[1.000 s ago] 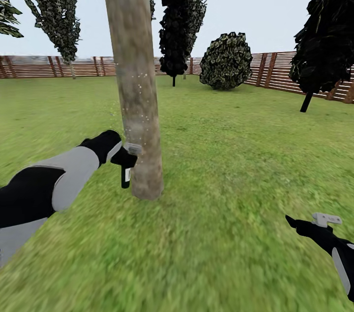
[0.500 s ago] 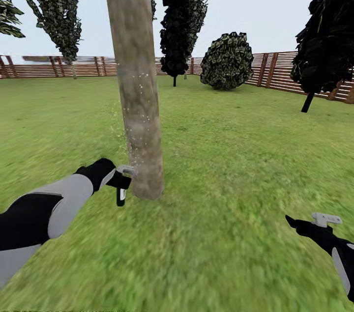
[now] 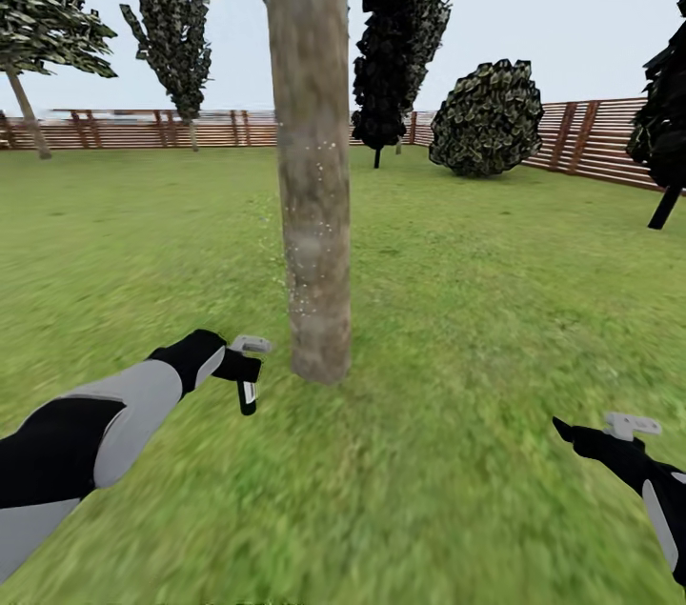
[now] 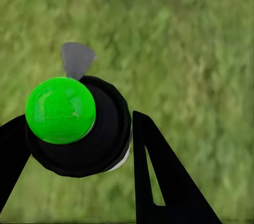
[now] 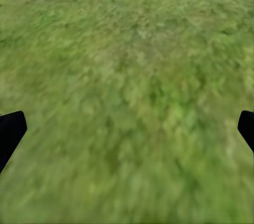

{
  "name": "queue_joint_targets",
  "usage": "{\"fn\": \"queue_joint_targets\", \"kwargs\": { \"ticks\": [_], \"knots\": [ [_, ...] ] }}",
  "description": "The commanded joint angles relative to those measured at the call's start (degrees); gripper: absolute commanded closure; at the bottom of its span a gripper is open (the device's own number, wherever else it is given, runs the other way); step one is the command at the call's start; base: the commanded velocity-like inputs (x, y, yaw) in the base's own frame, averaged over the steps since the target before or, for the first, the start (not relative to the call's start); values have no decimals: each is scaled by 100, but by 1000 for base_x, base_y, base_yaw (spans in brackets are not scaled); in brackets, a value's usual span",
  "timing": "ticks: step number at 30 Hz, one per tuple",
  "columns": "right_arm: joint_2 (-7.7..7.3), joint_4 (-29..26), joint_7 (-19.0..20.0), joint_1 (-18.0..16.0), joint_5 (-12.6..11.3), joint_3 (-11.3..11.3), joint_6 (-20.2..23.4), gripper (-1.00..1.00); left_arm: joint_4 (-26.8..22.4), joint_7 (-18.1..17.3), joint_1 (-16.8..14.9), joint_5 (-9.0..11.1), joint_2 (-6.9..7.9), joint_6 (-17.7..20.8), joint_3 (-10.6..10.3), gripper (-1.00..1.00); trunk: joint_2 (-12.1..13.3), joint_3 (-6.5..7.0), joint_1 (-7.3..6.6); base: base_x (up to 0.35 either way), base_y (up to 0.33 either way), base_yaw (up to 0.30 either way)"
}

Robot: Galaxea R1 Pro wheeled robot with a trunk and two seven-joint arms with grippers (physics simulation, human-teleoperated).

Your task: In the garden, pick up the pesticide atomizer on the floor and spray pesticide onto both trees until each tree trunk is fully covered.

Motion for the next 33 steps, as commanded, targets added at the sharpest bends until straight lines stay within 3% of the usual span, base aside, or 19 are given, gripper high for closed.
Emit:
{"fn": "queue_joint_targets", "kwargs": {
  "ticks": [1, 5, 11, 18, 33],
  "knots": [
    [0, 0, -1, -1, -1, -1, 0, -100, -2, -4, 19, 9, -2, -1, 3, 100, 0, 0, 0, 30, -26, 115],
    [0, 0, 4, 0, -1, 0, 0, -100, -4, -12, 89, 17, -11, -9, -3, 100, 0, 0, 0, 162, -186, 29],
    [0, 0, -4, 1, -1, 5, 0, -100, -8, -17, 96, 18, -231, -211, -5, 100, 0, 0, 0, 203, -250, 42],
    [0, 0, -8, 1, -1, 1, 0, -100, 5, -25, 96, 26, -291, -232, -5, 100, 0, 0, 0, 140, -276, 188],
    [0, 0, -4, 1, -1, 8, 0, -100, 6, -26, 96, 26, -338, -230, -7, 100, 0, 0, 0, -23, -321, 8]
  ]
}}
